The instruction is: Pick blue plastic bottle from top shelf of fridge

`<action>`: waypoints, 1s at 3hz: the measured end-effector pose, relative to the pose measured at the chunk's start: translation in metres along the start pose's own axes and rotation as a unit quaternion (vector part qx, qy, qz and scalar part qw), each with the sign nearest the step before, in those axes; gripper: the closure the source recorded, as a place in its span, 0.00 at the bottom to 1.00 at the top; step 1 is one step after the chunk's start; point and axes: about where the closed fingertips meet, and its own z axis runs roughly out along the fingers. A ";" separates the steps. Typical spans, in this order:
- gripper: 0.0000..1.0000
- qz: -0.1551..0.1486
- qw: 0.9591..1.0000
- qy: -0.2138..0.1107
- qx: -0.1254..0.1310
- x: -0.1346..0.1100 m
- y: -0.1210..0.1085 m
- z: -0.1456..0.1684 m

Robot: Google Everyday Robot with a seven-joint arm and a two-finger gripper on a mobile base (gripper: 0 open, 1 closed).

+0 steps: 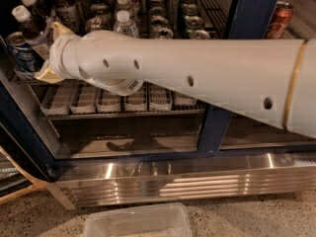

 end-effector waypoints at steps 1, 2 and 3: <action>0.26 0.010 1.000 -0.004 -0.024 -0.007 0.016 -0.002; 0.27 0.011 0.999 -0.008 -0.037 -0.010 0.018 0.011; 0.29 0.005 0.999 -0.014 -0.042 -0.013 0.009 0.035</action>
Offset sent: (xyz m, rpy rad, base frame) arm 0.0033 0.0447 0.0104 -0.0203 0.0769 0.0820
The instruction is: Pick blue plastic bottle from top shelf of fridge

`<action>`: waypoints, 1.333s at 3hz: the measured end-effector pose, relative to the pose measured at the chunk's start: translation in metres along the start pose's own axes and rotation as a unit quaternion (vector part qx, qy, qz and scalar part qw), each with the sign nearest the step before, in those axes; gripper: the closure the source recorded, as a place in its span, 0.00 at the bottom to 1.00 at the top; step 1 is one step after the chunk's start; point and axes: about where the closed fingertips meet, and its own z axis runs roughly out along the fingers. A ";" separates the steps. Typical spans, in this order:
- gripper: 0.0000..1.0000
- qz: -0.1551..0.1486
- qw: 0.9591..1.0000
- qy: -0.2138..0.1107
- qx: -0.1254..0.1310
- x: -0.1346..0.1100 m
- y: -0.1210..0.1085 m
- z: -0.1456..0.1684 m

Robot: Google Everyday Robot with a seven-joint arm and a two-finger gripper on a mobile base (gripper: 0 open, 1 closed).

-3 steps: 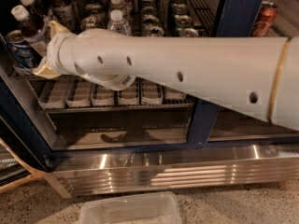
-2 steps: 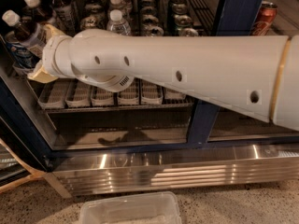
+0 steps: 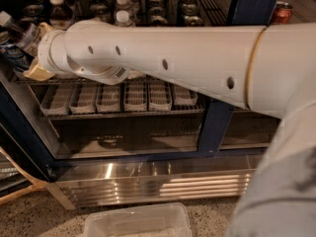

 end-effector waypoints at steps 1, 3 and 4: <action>0.30 -0.013 1.000 0.001 0.014 0.006 -0.026 0.022; 0.71 -0.015 1.000 0.001 0.014 0.003 -0.023 0.020; 0.94 -0.015 1.000 0.001 0.014 0.001 -0.020 0.018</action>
Offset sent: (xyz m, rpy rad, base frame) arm 0.1008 0.0006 0.0198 -0.0184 -0.0877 -0.0399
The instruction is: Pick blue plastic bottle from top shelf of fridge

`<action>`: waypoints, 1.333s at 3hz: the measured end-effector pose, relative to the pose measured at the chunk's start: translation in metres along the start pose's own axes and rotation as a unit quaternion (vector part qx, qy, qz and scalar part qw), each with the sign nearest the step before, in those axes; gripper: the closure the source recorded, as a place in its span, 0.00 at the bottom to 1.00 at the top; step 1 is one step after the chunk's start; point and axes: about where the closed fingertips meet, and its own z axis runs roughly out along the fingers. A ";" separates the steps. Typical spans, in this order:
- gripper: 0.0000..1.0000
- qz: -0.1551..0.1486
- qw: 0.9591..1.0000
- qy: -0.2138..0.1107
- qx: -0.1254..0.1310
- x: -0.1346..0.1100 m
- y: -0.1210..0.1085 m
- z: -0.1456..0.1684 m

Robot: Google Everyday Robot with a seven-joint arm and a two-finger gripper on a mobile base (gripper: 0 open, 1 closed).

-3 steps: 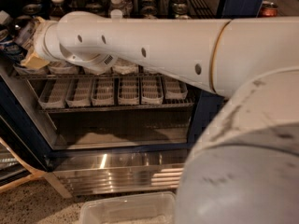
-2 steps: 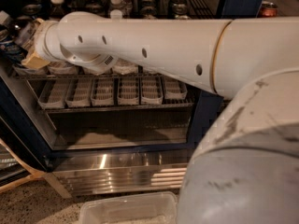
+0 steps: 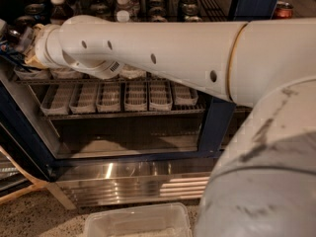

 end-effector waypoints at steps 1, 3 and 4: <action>1.00 0.006 1.000 0.000 0.003 0.000 0.001 0.001; 1.00 0.029 0.999 0.000 0.020 -0.001 -0.006 0.003; 1.00 0.041 0.998 -0.025 0.050 -0.027 -0.024 -0.010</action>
Offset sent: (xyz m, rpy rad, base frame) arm -0.0303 -0.0779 0.0638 0.6165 -0.0721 -0.0149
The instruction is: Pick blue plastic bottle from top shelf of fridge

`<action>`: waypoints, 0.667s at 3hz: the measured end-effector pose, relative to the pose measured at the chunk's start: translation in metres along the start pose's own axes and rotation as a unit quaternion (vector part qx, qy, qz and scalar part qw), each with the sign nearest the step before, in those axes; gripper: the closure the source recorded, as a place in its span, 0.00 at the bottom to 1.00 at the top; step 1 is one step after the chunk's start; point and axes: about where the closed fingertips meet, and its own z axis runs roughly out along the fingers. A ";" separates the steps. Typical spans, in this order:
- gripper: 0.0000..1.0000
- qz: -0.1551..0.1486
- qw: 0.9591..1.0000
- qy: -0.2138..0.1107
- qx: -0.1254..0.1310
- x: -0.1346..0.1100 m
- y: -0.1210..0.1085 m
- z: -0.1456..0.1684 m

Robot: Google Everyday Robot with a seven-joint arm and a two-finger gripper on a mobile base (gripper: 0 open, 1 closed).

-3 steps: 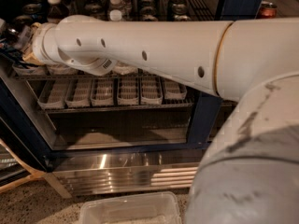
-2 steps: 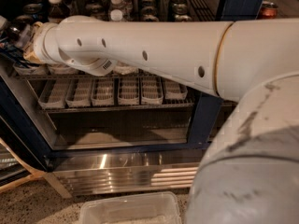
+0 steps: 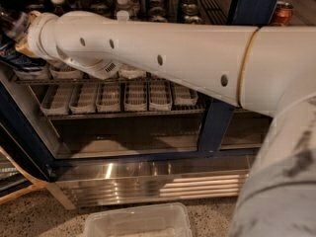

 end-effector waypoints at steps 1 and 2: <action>1.00 0.012 0.999 -0.011 0.032 -0.009 -0.023 -0.006; 1.00 0.019 0.998 -0.027 0.051 -0.025 -0.030 -0.019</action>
Offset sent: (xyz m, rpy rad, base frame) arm -0.1822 -0.2218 0.1484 0.8635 -0.3399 -0.1679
